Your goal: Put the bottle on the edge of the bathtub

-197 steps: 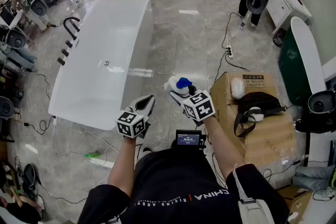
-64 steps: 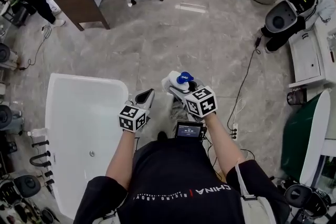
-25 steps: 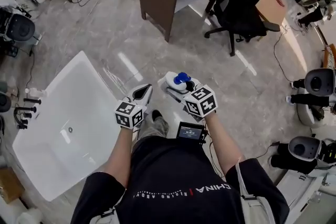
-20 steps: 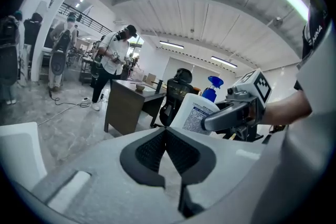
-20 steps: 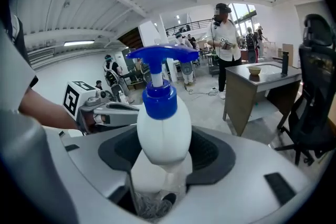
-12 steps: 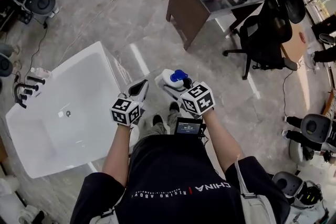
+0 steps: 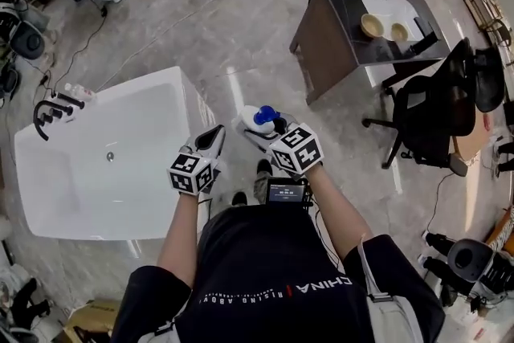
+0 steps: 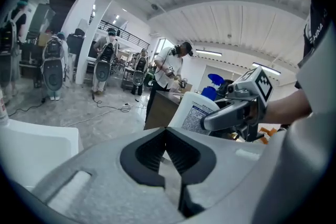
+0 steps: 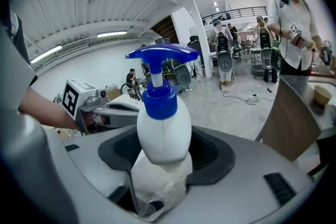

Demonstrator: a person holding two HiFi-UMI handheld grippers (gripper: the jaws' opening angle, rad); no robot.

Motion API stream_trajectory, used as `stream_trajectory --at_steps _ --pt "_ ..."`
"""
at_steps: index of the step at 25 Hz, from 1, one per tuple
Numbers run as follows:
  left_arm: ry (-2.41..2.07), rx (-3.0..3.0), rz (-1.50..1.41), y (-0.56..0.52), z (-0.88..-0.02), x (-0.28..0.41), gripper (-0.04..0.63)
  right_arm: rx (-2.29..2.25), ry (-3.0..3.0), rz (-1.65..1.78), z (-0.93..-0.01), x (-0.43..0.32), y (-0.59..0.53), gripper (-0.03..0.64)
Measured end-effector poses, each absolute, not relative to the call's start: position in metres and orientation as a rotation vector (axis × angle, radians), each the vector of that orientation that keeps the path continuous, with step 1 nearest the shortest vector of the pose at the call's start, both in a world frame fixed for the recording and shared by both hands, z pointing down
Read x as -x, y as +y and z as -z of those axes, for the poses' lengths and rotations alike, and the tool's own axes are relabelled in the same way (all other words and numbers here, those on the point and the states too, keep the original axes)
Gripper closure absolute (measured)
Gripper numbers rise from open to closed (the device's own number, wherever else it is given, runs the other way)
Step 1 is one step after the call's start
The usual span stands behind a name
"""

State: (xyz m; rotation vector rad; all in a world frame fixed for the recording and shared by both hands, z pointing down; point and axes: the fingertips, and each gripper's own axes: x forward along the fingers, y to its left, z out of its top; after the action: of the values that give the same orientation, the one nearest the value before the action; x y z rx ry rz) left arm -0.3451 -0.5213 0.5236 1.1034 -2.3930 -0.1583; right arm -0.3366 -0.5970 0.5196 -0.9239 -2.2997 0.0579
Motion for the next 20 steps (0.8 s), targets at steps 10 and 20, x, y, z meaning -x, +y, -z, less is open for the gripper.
stream_trajectory --at_steps 10,20 --pt "-2.523 -0.802 0.214 -0.501 -0.524 0.402 0.586 1.182 -2.165 0.036 -0.533 0.41 -0.584 0.348" --pt "-2.569 -0.541 0.314 -0.42 -0.548 0.445 0.586 1.365 -2.028 0.14 -0.545 0.475 -0.504 0.348"
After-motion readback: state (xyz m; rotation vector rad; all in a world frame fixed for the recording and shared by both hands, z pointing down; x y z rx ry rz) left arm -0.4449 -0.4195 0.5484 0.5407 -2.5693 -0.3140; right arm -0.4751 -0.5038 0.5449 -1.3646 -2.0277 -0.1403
